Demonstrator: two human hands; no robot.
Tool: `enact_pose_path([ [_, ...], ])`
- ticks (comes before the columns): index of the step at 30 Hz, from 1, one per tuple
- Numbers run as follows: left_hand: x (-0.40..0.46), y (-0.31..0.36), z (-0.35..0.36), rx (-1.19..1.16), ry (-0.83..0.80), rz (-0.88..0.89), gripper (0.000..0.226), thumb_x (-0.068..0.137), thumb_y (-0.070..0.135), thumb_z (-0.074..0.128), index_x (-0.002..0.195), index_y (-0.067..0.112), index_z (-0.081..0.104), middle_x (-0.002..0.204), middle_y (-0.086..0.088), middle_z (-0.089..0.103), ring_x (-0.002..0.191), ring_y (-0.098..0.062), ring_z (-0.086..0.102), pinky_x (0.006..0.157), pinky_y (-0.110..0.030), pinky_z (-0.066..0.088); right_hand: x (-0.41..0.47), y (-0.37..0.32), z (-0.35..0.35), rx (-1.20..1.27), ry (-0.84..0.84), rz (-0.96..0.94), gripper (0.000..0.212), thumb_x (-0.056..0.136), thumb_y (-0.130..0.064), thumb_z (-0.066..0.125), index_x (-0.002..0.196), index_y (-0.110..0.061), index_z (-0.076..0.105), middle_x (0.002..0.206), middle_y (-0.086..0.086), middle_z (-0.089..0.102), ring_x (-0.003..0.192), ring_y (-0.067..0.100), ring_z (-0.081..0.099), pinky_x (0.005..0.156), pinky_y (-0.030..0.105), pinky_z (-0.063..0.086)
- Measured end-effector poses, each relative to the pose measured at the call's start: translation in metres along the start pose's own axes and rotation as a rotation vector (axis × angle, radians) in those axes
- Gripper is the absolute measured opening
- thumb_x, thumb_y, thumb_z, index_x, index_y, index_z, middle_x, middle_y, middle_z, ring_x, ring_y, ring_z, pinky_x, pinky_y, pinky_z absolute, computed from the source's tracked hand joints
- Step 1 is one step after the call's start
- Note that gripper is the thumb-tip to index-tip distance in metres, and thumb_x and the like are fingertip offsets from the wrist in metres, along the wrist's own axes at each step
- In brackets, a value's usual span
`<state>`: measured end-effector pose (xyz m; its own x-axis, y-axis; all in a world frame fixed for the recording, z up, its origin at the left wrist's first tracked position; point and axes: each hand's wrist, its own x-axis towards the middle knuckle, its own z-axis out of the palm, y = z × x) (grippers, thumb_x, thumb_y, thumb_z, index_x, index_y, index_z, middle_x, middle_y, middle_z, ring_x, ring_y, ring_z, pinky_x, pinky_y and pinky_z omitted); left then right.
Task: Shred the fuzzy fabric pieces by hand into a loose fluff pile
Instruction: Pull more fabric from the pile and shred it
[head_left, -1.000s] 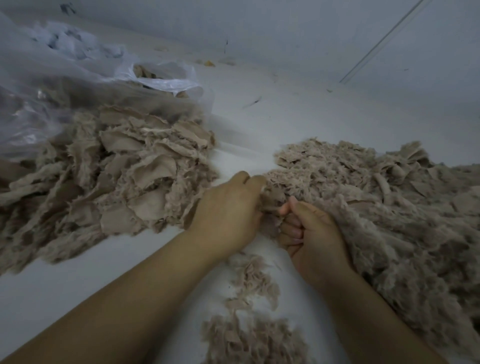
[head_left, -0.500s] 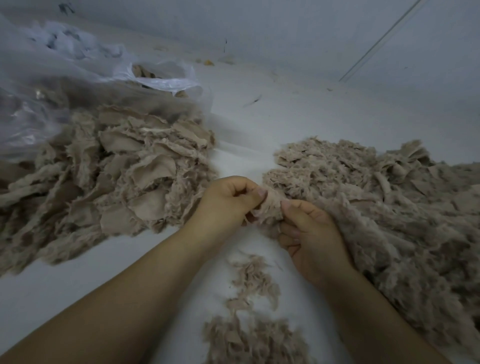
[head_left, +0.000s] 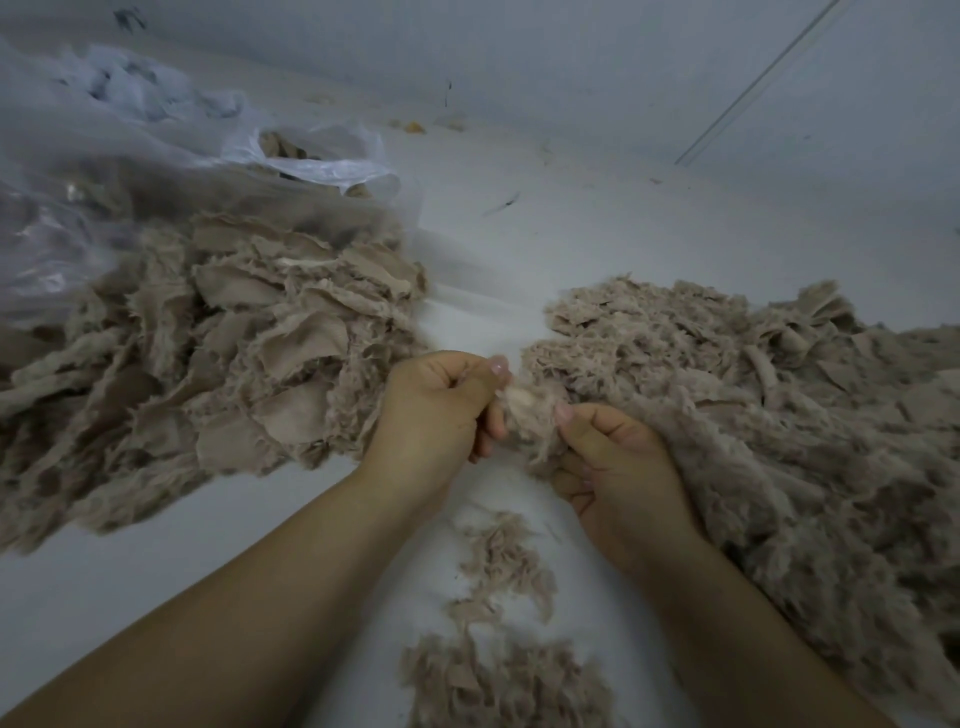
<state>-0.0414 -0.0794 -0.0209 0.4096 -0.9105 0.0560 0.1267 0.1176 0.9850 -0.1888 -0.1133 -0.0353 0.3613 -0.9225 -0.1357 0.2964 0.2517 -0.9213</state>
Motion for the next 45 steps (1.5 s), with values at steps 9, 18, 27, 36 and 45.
enact_pose_path([
  [9,-0.007,0.023,-0.031,0.565,-0.896,-0.216,0.037,0.068,0.05,0.083,0.084,0.018,0.076,0.061,-0.006,0.069,0.043,-0.015,0.058,0.047,-0.023,0.046,0.002,0.003,-0.002,0.015,-0.009,-0.024,0.023,0.091,-0.019,0.06,0.073,-0.005,0.059,0.047,-0.004,0.041,0.038,0.003,0.032,0.038,0.016,0.029],
  [18,-0.003,0.006,0.005,0.375,-0.258,0.049,0.017,0.085,0.014,0.074,0.087,-0.001,0.067,0.059,0.005,0.055,0.039,0.001,0.042,0.04,-0.015,0.034,0.003,0.003,-0.007,-0.056,-0.111,-0.005,0.025,0.082,-0.035,0.065,0.07,-0.014,0.072,0.054,0.002,0.034,0.041,0.005,0.025,0.039,0.018,0.026],
  [27,0.012,0.004,-0.008,0.023,0.086,0.003,0.025,0.089,0.011,0.069,0.071,-0.005,0.063,0.042,0.0,0.043,0.033,-0.009,0.032,0.038,-0.014,0.027,0.003,0.002,-0.006,-0.107,-0.05,0.02,0.022,0.081,-0.024,0.065,0.064,-0.01,0.063,0.055,0.005,0.03,0.041,0.007,0.024,0.038,0.018,0.025],
  [36,-0.001,-0.002,0.005,0.665,-0.189,0.414,0.016,0.076,0.007,0.075,0.084,0.021,0.075,0.074,0.011,0.068,0.069,-0.005,0.062,0.058,-0.015,0.047,0.002,0.0,-0.008,-0.094,-0.214,-0.005,0.024,0.079,-0.039,0.07,0.075,-0.016,0.074,0.047,-0.006,0.041,0.04,0.004,0.027,0.039,0.017,0.026],
  [45,-0.006,0.007,0.002,0.54,-0.213,0.311,0.036,0.077,-0.006,0.074,0.104,0.018,0.076,0.075,0.013,0.062,0.062,0.001,0.057,0.066,-0.025,0.054,0.003,0.002,-0.005,-0.062,-0.116,0.013,0.038,0.097,-0.013,0.053,0.062,-0.018,0.066,0.045,-0.007,0.05,0.036,0.001,0.042,0.035,0.013,0.03],
])
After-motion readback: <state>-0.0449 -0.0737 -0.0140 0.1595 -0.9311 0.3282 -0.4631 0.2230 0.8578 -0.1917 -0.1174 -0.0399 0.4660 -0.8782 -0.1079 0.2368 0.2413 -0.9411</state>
